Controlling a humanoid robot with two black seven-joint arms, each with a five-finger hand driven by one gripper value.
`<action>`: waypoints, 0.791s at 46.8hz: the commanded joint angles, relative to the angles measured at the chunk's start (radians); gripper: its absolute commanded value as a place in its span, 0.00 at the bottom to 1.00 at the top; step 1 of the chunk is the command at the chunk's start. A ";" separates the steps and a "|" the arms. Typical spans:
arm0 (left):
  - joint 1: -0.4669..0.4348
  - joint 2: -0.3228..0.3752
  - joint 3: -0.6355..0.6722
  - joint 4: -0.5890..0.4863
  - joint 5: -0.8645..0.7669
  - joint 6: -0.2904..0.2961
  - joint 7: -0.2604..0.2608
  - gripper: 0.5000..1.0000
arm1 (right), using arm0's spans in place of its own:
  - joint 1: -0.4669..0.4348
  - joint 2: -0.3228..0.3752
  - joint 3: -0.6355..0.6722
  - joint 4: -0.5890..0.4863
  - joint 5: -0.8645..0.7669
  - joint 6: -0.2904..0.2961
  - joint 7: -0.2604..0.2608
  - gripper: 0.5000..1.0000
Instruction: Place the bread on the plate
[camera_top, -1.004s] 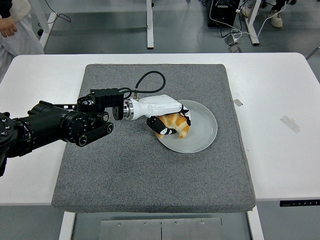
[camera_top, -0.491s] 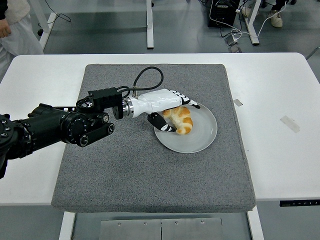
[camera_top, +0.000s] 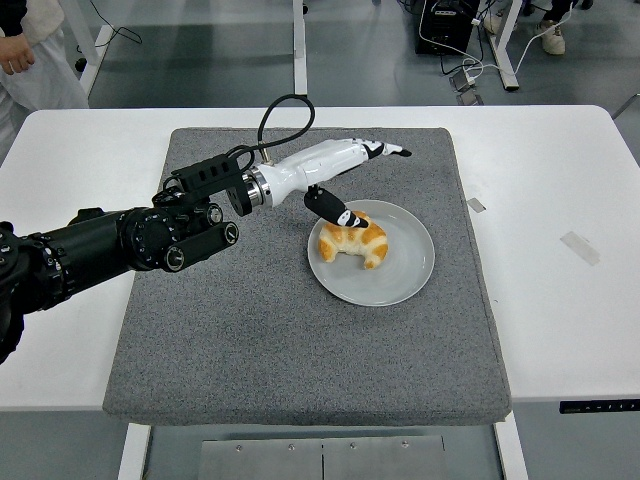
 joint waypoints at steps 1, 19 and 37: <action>-0.004 0.000 -0.033 0.001 -0.051 -0.002 0.000 0.98 | 0.000 0.000 0.000 0.000 0.000 0.000 0.000 1.00; -0.005 0.000 -0.231 0.011 -0.488 -0.066 0.000 0.99 | 0.000 0.000 0.000 0.000 0.000 0.000 0.000 1.00; 0.074 0.041 -0.450 0.013 -0.654 -0.066 0.020 0.99 | 0.000 0.000 0.000 0.000 0.000 0.000 0.000 1.00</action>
